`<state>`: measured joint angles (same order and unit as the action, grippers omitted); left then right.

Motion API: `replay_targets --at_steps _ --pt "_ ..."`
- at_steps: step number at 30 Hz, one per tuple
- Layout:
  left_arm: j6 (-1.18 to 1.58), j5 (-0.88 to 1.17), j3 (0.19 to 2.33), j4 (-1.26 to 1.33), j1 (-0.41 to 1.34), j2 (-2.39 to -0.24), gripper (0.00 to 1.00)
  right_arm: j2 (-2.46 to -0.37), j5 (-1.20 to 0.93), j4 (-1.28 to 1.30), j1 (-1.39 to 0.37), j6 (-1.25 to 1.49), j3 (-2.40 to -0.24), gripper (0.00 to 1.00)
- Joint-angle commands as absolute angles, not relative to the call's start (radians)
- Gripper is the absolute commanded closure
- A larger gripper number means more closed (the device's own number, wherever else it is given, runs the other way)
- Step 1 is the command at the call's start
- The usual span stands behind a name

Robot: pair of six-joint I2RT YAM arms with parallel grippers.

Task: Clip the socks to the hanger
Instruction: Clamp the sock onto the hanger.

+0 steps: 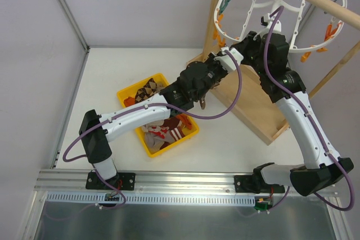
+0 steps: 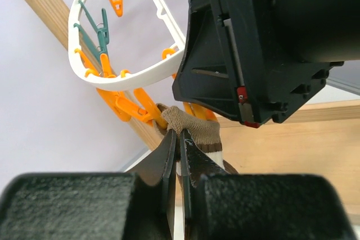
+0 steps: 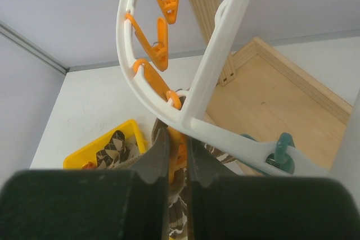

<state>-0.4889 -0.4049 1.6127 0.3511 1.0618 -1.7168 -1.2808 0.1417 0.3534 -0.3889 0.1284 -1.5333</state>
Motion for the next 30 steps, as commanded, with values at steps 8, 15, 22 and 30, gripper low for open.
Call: replay_targets --at_steps 8,15,22,30 --pt "-0.46 -0.362 1.629 0.408 1.08 -1.724 1.0 -1.266 0.152 0.337 -0.383 0.195 -1.597 0.99" --pt "-0.465 -0.376 1.614 0.419 1.078 -1.723 1.0 -1.266 0.144 0.351 -0.383 0.199 -1.611 0.69" --pt "-0.468 -0.371 1.598 0.431 1.078 -1.715 1.0 -1.262 0.153 0.371 -0.383 0.199 -1.623 0.33" --pt "-0.414 -0.345 1.519 0.43 1.078 -1.665 0.86 -1.224 0.131 0.419 -0.383 0.207 -1.621 0.2"
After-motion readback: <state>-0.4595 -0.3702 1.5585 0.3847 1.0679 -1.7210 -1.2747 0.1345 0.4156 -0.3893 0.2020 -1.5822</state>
